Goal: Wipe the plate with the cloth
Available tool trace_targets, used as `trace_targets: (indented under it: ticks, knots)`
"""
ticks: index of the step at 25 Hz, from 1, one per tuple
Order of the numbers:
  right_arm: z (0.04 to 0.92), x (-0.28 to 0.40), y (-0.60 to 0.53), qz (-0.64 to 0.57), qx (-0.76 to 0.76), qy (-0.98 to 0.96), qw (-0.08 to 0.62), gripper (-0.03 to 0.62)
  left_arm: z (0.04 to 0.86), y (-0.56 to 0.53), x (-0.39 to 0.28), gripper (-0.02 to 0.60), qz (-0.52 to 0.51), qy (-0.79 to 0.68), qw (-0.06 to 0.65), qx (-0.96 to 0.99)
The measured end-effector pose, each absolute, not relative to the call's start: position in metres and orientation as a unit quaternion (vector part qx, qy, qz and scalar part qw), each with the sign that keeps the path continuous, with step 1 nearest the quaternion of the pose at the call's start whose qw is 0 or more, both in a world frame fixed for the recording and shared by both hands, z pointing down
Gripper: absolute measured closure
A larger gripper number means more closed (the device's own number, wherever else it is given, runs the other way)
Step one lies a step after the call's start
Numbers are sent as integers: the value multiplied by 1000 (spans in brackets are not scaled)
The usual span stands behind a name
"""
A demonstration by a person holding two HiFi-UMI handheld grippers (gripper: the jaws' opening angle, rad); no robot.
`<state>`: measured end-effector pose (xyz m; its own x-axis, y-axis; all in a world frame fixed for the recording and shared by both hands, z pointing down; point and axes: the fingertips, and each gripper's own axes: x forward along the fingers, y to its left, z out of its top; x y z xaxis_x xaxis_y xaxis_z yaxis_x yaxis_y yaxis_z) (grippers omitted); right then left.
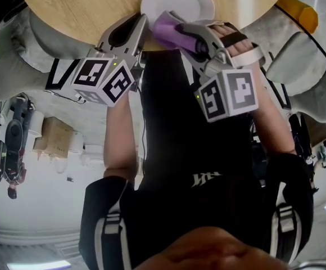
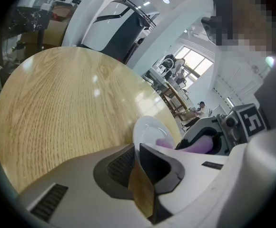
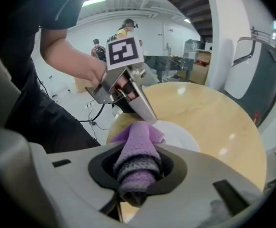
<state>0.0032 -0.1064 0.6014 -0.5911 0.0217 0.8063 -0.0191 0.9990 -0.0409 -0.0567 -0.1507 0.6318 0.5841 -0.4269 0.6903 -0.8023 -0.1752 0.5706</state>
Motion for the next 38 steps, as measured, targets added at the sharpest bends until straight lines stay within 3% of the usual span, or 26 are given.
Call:
trace_targets:
  ticks: [6, 28, 38]
  knots:
    - [618, -8, -98, 44, -25, -889, 454, 500, 632, -150, -58, 538, 195, -410, 488, 745]
    - [605, 125, -134, 80, 90, -838, 533, 500, 631, -147, -54, 538, 191, -409, 487, 748]
    - [603, -2, -85, 38, -14, -896, 441, 500, 630, -149, -52, 537, 197, -414, 480, 748]
